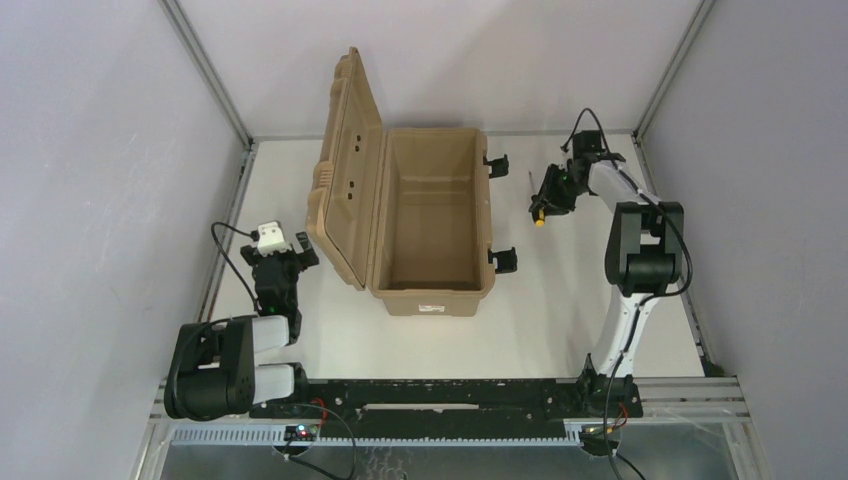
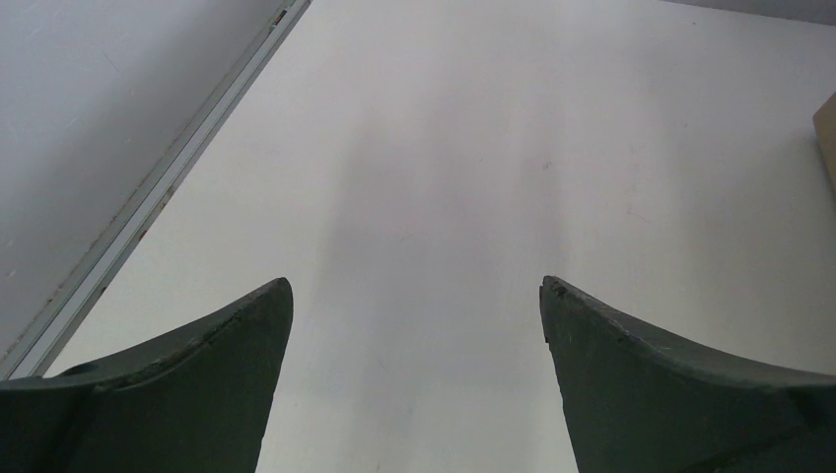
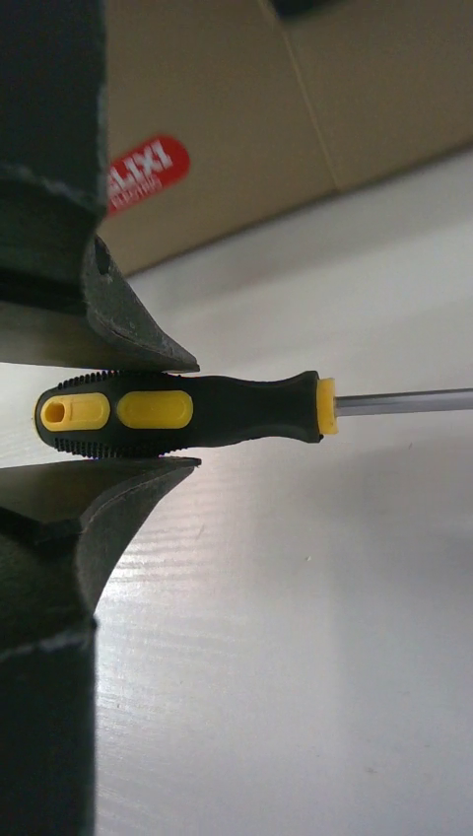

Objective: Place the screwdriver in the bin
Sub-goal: Pick up the screwdriver from the center of the board, then place the screwdriver in the bin.

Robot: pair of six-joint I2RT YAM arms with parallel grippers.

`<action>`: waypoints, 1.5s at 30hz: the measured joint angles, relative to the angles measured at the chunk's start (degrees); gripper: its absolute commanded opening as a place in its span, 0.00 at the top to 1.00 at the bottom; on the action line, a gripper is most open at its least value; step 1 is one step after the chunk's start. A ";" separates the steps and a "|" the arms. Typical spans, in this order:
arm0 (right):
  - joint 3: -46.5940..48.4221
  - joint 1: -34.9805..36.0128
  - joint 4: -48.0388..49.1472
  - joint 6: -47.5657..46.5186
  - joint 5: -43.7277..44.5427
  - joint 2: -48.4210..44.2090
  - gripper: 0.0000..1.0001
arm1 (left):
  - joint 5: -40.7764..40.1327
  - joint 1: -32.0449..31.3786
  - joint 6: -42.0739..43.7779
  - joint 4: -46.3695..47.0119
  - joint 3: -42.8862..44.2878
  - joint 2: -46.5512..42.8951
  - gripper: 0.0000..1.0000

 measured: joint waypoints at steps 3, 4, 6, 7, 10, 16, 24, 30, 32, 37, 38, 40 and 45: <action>-0.13 -1.68 1.60 1.33 -4.15 -2.14 0.71 | -0.02 0.00 0.00 0.02 0.00 0.00 0.00; -0.42 -2.27 2.32 1.90 -5.55 -3.04 0.71 | -0.02 0.00 0.00 0.02 0.00 0.00 0.00; -0.92 -3.26 3.39 3.02 -8.33 -4.79 0.71 | -0.02 0.00 0.00 0.02 0.00 0.00 0.00; -1.09 -3.58 3.89 3.61 -9.46 -5.51 0.71 | -0.02 0.00 0.00 0.02 0.00 0.00 0.00; -1.44 -4.59 5.73 5.90 -13.51 -7.96 0.71 | 0.00 0.00 0.00 0.02 0.00 0.00 0.00; -1.55 -5.22 9.16 11.23 -19.61 -12.28 0.71 | 0.00 0.00 0.00 0.00 0.00 0.00 0.00; -3.26 -4.70 13.70 19.80 -23.76 -19.89 0.71 | 0.00 0.00 0.00 0.02 0.00 0.00 0.00; -3.19 -1.27 14.08 24.37 -21.81 -24.61 0.71 | 0.00 0.00 0.00 0.02 0.00 0.00 0.00; -2.89 1.05 13.57 25.14 -20.11 -25.75 0.71 | 0.00 0.00 0.00 0.00 0.00 0.00 0.00; 0.76 7.93 10.34 25.75 -13.53 -26.60 0.70 | 0.00 0.00 0.00 0.02 0.00 0.00 0.00; 1.70 9.40 9.46 25.73 -11.74 -26.60 0.70 | 0.00 0.00 0.00 0.02 0.00 0.00 0.00; 3.52 12.31 7.37 25.66 -7.96 -26.60 0.70 | 0.00 0.00 0.00 0.02 0.00 0.00 0.00; 7.02 19.58 2.78 25.46 1.92 -26.53 0.70 | 0.00 0.00 0.00 0.02 0.00 0.00 0.00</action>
